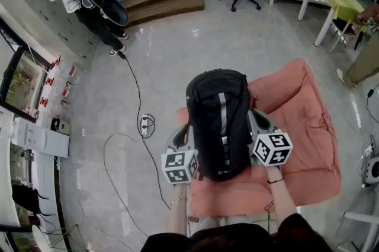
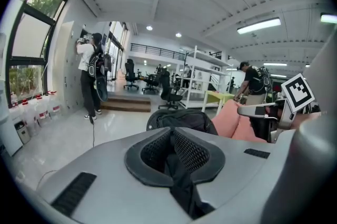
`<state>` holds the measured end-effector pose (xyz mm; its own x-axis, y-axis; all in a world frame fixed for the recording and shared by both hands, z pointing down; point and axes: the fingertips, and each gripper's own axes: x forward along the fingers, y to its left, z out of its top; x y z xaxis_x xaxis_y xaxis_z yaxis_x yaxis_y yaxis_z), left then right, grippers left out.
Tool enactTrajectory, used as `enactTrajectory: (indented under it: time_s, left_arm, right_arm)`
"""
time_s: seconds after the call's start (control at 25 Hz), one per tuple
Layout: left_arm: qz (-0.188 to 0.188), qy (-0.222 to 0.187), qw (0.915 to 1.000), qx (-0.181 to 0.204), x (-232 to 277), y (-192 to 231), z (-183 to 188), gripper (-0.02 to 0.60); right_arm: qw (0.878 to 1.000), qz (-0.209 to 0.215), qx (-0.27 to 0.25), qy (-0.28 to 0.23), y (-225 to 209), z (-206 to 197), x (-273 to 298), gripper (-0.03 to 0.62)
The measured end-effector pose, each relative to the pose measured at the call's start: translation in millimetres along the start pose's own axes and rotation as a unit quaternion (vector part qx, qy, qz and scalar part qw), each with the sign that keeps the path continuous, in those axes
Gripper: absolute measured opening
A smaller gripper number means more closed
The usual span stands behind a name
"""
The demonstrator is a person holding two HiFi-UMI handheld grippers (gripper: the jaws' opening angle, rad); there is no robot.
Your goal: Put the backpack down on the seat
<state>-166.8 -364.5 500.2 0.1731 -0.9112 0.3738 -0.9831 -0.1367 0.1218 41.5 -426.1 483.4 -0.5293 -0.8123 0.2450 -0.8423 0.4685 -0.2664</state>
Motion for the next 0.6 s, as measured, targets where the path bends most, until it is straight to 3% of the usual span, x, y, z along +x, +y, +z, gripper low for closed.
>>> enactTrajectory:
  time_s: [0.28,0.6]
  left_arm:
    - [-0.021,-0.043,0.9988,0.01,-48.9,-16.4,31.4,0.018]
    - [-0.041,-0.074,0.9959,0.03,-106.2,-31.7,52.3,0.015]
  right_arm:
    - [0.999,0.044,-0.007,-0.023,29.2,26.2,-45.5,0.02]
    - [0.996,0.055,-0.033,-0.062,54.4,54.7,-103.2,0.017]
